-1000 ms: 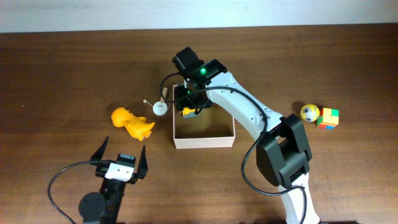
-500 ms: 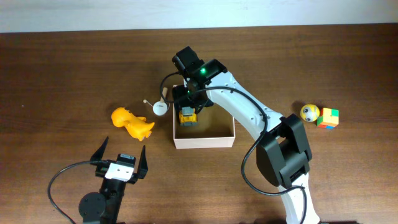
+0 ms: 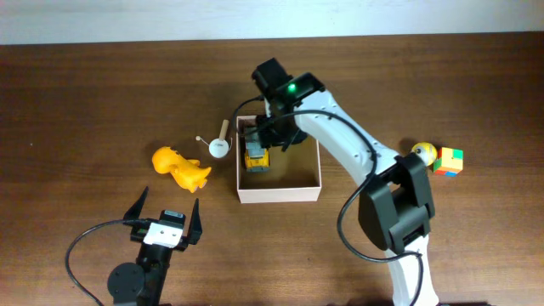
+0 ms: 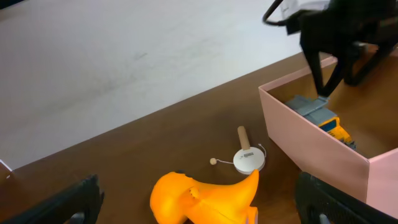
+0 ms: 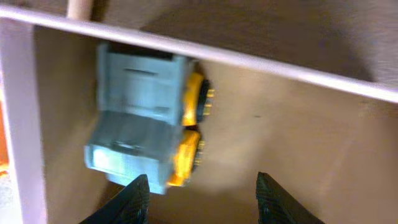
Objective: Pack container
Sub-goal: 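Lower the truck into the box and open the right gripper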
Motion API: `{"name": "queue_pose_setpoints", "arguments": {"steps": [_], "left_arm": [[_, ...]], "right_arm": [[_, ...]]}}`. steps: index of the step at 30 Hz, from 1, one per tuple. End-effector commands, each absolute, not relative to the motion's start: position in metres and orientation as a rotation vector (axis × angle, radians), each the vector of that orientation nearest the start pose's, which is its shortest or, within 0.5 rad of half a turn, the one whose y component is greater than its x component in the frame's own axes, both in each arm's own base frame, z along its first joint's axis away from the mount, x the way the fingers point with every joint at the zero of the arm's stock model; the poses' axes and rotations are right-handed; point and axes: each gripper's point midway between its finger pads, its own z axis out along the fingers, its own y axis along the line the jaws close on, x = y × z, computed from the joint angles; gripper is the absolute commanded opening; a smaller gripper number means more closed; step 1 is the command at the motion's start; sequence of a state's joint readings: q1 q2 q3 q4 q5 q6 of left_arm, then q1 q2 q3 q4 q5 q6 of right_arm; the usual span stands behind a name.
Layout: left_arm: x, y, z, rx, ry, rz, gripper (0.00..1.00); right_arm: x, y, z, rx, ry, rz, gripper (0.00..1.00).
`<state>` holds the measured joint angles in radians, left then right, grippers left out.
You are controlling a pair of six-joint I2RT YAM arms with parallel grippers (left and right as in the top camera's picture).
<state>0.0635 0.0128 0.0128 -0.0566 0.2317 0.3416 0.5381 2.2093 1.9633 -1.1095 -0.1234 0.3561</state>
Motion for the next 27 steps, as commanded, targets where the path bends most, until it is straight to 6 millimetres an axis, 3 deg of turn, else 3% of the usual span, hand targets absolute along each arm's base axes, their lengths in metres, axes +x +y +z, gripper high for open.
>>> {"name": "queue_pose_setpoints", "arguments": {"steps": [1, 12, 17, 23, 27], "left_arm": [[0.244, -0.023, 0.162, 0.407, 1.577, 0.135, 0.99], [0.244, -0.023, 0.162, 0.407, 1.577, 0.135, 0.99], [0.244, -0.023, 0.162, 0.407, 1.577, 0.135, 0.99], [0.244, -0.023, 0.162, 0.407, 1.577, 0.135, 0.99], [0.244, -0.023, 0.162, 0.407, 1.577, 0.135, 0.99]], "right_arm": [[0.411, 0.258, 0.11, -0.325, 2.902, 0.283, 0.5], [0.395, 0.243, 0.051, -0.331, 3.007, 0.146, 0.5], [0.393, 0.247, 0.05, -0.334, 3.011, 0.181, 0.5], [0.389, 0.278, 0.056, -0.364, 3.002, 0.437, 0.5], [0.39, 0.287, 0.059, -0.354, 2.989, 0.498, 0.5]]}}
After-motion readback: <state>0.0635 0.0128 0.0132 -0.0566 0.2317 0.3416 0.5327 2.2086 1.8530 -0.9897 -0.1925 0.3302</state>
